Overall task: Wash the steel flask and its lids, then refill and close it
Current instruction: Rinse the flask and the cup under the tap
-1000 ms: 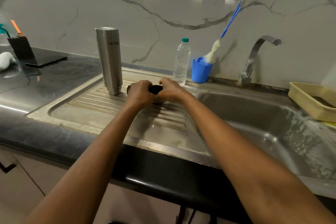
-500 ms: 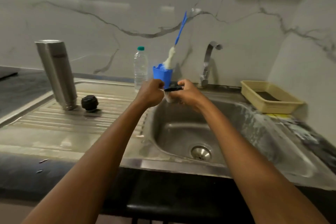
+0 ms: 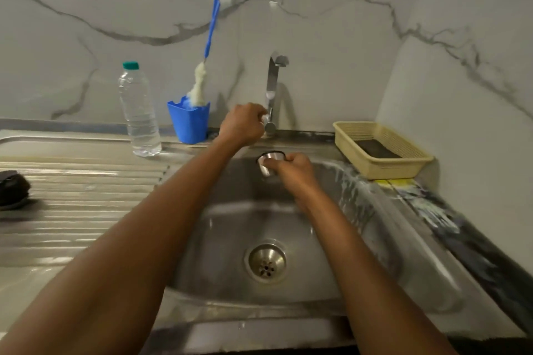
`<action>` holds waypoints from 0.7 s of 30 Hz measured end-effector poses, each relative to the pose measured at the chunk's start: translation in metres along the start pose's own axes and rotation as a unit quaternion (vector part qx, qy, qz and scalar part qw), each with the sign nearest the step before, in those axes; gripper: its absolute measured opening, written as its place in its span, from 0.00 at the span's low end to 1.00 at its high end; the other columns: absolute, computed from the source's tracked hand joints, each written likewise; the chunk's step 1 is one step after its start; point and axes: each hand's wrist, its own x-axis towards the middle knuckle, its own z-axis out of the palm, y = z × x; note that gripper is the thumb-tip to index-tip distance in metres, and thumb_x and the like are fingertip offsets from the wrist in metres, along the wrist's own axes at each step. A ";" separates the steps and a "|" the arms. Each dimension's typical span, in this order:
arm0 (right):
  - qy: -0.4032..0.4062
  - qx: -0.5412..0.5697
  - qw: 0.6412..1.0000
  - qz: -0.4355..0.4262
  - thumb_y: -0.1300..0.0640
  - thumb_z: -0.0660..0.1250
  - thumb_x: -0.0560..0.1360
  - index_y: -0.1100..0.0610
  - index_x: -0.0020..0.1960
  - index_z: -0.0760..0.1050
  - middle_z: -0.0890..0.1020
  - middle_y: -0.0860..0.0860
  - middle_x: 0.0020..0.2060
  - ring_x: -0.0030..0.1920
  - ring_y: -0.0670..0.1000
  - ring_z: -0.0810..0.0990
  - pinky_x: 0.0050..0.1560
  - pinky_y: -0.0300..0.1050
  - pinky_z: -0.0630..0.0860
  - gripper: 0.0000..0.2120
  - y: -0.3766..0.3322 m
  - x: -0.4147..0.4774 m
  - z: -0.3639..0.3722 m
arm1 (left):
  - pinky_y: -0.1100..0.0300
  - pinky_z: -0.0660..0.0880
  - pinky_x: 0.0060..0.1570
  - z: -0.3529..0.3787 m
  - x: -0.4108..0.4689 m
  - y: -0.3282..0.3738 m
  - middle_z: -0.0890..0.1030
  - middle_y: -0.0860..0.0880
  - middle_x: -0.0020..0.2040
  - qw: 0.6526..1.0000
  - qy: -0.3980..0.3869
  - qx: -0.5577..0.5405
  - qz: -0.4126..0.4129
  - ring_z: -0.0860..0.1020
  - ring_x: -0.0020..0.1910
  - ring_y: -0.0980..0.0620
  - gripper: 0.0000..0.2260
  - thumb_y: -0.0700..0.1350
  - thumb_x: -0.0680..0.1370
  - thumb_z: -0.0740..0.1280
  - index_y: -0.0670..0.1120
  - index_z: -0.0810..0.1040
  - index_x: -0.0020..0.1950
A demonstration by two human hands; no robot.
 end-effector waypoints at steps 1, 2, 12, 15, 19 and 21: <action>0.004 0.002 1.000 0.004 0.48 0.79 0.66 0.55 0.42 0.81 0.84 0.50 0.36 0.35 0.48 0.82 0.34 0.42 0.74 0.13 0.004 0.004 0.001 | 0.50 0.76 0.59 0.007 0.012 0.003 0.82 0.45 0.61 1.000 0.013 -0.005 -0.001 0.79 0.60 0.43 0.17 0.39 0.78 0.64 0.48 0.80 0.66; 0.007 0.005 1.000 0.010 0.47 0.78 0.65 0.55 0.43 0.81 0.84 0.50 0.36 0.36 0.49 0.82 0.34 0.42 0.73 0.14 0.007 0.007 0.001 | 0.51 0.76 0.55 0.014 0.021 0.005 0.82 0.45 0.59 1.000 0.022 -0.006 -0.002 0.79 0.57 0.43 0.17 0.38 0.78 0.64 0.48 0.81 0.65; -0.024 0.030 0.998 0.049 0.45 0.76 0.67 0.54 0.47 0.83 0.86 0.50 0.41 0.44 0.50 0.84 0.40 0.44 0.74 0.15 0.016 0.018 0.008 | 0.56 0.79 0.46 0.045 0.071 -0.003 0.85 0.49 0.45 0.996 0.057 -0.035 -0.059 0.81 0.48 0.50 0.06 0.41 0.77 0.70 0.45 0.87 0.47; -0.026 0.041 0.997 0.053 0.46 0.76 0.69 0.54 0.48 0.83 0.86 0.49 0.41 0.43 0.49 0.83 0.40 0.43 0.75 0.13 0.015 0.018 0.007 | 0.51 0.81 0.53 0.042 0.069 -0.006 0.86 0.49 0.45 0.994 0.060 -0.061 -0.069 0.82 0.48 0.51 0.05 0.45 0.78 0.73 0.45 0.87 0.49; -0.025 0.049 0.997 0.054 0.47 0.75 0.72 0.55 0.50 0.83 0.84 0.48 0.39 0.40 0.47 0.83 0.39 0.41 0.74 0.13 0.016 0.019 0.005 | 0.59 0.79 0.52 0.040 0.064 -0.009 0.86 0.48 0.47 0.989 0.064 -0.103 -0.084 0.81 0.47 0.54 0.05 0.39 0.78 0.70 0.42 0.86 0.51; -0.025 0.045 0.997 0.056 0.46 0.75 0.72 0.56 0.51 0.83 0.85 0.50 0.41 0.42 0.48 0.83 0.41 0.42 0.76 0.15 0.016 0.020 0.006 | 0.63 0.77 0.50 0.039 0.061 -0.010 0.84 0.50 0.45 0.988 0.065 -0.111 -0.088 0.78 0.42 0.58 0.05 0.38 0.79 0.70 0.42 0.85 0.52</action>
